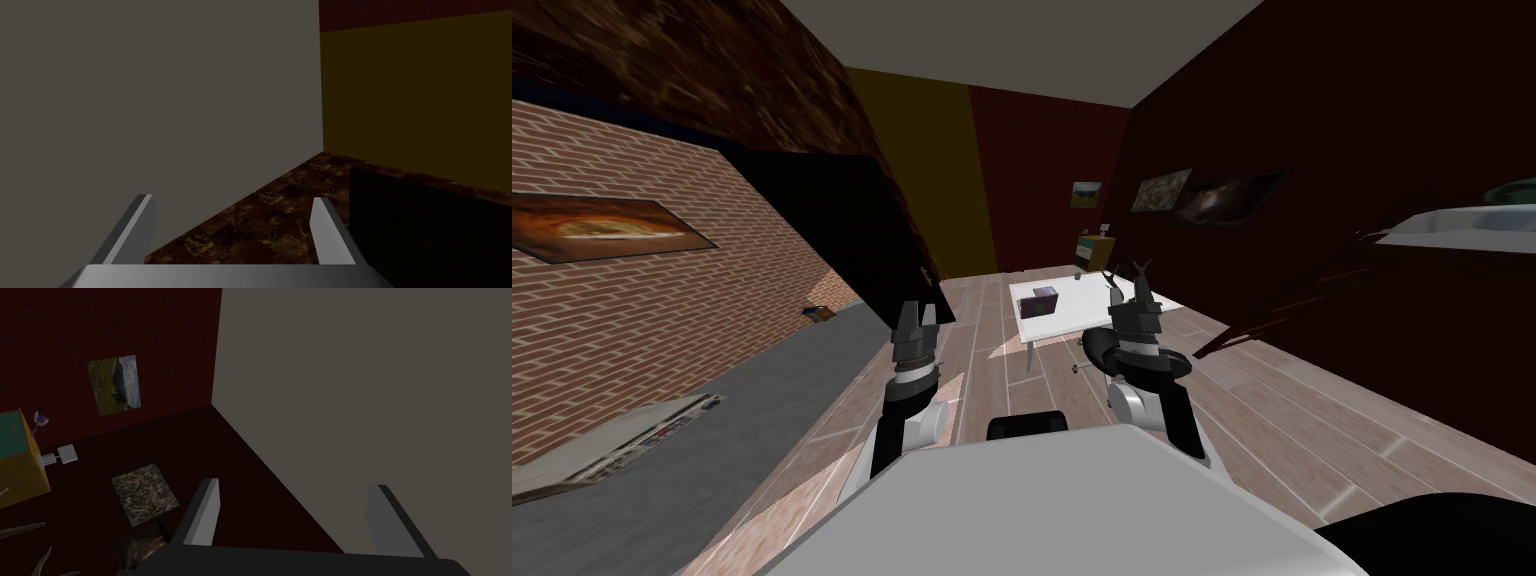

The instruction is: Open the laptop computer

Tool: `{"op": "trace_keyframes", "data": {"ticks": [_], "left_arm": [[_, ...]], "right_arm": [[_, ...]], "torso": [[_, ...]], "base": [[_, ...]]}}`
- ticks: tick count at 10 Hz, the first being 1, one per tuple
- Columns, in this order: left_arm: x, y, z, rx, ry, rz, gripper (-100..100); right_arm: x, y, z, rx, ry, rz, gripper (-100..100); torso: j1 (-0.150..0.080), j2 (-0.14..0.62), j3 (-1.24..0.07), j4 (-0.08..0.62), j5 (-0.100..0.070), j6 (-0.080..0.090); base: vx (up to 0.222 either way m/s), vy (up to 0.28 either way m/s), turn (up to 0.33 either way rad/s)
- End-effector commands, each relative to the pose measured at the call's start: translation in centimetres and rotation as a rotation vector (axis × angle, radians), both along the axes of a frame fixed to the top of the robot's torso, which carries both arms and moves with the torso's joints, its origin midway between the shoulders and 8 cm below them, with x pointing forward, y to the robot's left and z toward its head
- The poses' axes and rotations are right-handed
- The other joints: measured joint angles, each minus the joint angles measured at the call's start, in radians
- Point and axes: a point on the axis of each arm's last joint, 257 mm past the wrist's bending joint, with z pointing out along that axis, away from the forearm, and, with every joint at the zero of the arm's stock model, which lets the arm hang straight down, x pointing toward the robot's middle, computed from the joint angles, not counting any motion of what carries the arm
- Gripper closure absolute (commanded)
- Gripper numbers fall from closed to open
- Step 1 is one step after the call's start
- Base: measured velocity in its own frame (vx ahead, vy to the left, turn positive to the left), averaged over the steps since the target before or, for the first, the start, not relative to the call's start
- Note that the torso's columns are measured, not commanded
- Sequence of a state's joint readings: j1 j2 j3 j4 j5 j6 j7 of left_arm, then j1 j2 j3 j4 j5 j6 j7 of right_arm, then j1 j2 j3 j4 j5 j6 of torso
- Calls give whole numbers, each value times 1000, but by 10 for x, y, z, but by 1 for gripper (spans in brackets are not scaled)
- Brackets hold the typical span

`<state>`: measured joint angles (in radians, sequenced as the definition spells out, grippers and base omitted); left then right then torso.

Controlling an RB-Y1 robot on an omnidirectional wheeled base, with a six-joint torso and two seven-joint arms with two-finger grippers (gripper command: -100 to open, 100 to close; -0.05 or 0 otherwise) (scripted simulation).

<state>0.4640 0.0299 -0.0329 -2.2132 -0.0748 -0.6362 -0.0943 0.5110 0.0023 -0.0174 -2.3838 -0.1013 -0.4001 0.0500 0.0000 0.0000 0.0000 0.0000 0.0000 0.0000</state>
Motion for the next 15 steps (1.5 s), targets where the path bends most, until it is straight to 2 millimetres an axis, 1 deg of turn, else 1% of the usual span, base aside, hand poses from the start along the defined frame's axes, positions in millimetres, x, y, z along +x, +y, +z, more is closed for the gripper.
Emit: {"op": "trace_keyframes", "data": {"ticks": [1, 3, 9, 10, 11, 12, 15], "left_arm": [[0, 0, 0, 0, 0, 0, 0], [0, 0, 0, 0, 0, 0, 0], [0, 0, 0, 0, 0, 0, 0], [0, 0, 0, 0, 0, 0, 0], [0, 0, 0, 0, 0, 0, 0], [0, 0, 0, 0, 0, 0, 0], [0, 0, 0, 0, 0, 0, 0]], "right_arm": [[0, 0, 0, 0, 0, 0, 0], [0, 0, 0, 0, 0, 0, 0], [0, 0, 0, 0, 0, 0, 0], [2, 2, -4, -47, 18, -1, -100], [4, 1, -8, -82, 34, -8, -100], [5, 0, -13, -120, 53, -21, -100], [10, -15, -35, -240, 126, -97, -100]], "torso": [[0, 40, -82, 41, 0, 0], [0, 175, -351, 176, 0, 0], [0, 618, -1234, 617, 0, 0], [0, 691, -1382, 691, 0, 0], [1, 724, -1451, 724, 0, 0], [1, 733, -1471, 734, 0, 0], [1, 736, -1477, 737, 0, 0]], "base": [[0, 0, 0], [0, 0, 0], [0, 0, 0], [19, 19, 48], [36, 31, 80], [47, 54, 81], [79, 91, 128]]}}
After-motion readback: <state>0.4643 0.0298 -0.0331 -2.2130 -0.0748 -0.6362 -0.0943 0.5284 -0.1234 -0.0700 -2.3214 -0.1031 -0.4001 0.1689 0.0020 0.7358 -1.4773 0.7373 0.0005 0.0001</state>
